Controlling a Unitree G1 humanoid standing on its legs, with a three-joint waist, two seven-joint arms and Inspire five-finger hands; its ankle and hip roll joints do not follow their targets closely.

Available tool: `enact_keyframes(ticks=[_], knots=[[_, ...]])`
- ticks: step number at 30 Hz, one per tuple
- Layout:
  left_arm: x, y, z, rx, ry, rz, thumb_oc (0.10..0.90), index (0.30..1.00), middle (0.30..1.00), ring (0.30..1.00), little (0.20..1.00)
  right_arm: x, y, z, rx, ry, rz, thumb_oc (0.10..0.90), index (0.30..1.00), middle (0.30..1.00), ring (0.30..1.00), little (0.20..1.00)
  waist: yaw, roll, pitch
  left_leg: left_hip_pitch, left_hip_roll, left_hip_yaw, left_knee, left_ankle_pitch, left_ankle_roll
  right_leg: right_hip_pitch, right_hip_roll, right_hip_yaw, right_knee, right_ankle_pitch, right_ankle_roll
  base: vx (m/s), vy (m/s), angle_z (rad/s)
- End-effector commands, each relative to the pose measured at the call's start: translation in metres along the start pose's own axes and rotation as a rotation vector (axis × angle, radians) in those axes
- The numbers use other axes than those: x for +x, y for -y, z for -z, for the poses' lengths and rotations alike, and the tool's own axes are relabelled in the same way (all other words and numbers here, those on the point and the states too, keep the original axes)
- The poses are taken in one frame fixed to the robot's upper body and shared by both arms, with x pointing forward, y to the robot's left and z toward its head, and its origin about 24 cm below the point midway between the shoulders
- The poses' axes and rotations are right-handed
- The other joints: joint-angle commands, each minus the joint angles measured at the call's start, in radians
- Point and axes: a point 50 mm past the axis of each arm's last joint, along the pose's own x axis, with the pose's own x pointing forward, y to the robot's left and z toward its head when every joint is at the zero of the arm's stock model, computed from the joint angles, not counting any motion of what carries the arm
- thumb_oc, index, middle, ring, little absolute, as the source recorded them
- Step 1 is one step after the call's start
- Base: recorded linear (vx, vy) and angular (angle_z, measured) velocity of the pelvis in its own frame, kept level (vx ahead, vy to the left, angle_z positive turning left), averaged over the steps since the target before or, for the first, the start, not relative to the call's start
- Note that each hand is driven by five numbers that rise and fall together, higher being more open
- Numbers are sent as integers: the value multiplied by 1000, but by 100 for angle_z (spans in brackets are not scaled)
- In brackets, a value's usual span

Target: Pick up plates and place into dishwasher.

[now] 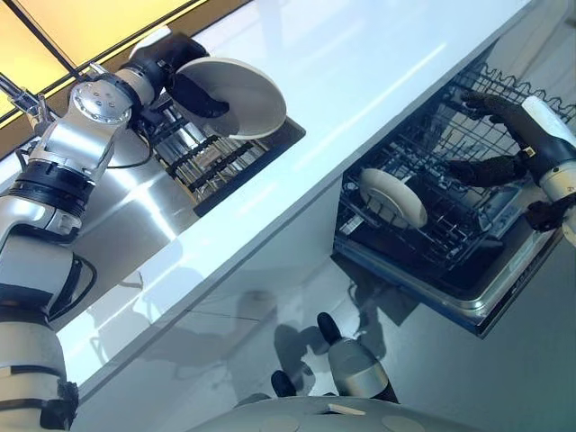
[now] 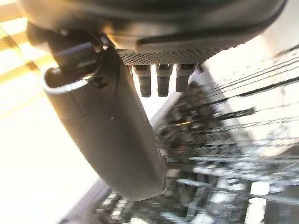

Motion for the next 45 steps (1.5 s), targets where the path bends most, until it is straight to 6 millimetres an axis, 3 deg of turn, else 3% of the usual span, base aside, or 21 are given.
enact_keyframes(ticks=[1, 5, 12, 21, 31, 34, 45], knots=[[-19, -54, -47, 79, 220, -210, 100, 300, 300, 300, 200, -2, 30, -41, 115, 260, 81, 800, 900, 900, 900, 900, 36, -38, -201, -65, -27, -17, 6, 25, 35, 56, 16, -2, 9, -70, 76, 0, 0, 0], [-26, -55, -57, 100, 282, -226, 100, 300, 300, 300, 200, 0, 24, -47, 216, 312, 40, 800, 900, 900, 900, 900, 48, -39, -213, -63, -25, -19, 6, 25, 32, 60, 14, -7, 7, -71, 75, 0, 0, 0], [-34, -55, -74, 118, 367, -261, 100, 300, 300, 300, 200, 3, 21, -56, 246, 351, 36, 800, 900, 900, 900, 900, 61, -41, -229, -64, -23, -24, 6, 29, 29, 61, 14, -10, 5, -68, 75, -17, 7, 2], [-46, -64, -90, 85, 456, -295, 100, 300, 300, 300, 200, -1, 32, -57, 243, 356, 90, 800, 900, 900, 900, 900, 63, -41, -242, -64, -22, -23, 6, 30, 26, 60, 11, -12, 4, -65, 78, -3, 1, 0], [-45, -31, -108, -18, 562, -171, 100, 300, 300, 300, 200, -6, 39, -61, 282, 411, 161, 800, 900, 900, 900, 900, 50, -44, -251, -63, -22, -17, 6, 28, 26, 58, 12, -7, 5, -60, 79, -1, 1, 0], [-36, -16, -108, -60, 570, -111, 100, 300, 300, 300, 200, -2, 41, -66, 302, 429, 166, 800, 900, 900, 900, 900, 41, -46, -255, -57, -19, -10, 6, 27, 26, 60, 12, -3, 5, -59, 79, 1, 15, -4], [-17, 10, -110, -189, 571, -12, 100, 300, 300, 300, 200, 12, 52, -88, 364, 525, 218, 800, 900, 900, 900, 900, 25, -55, -269, -51, -13, 4, 6, 27, 28, 61, 13, 12, 5, -51, 79, 14, 3, -2]])
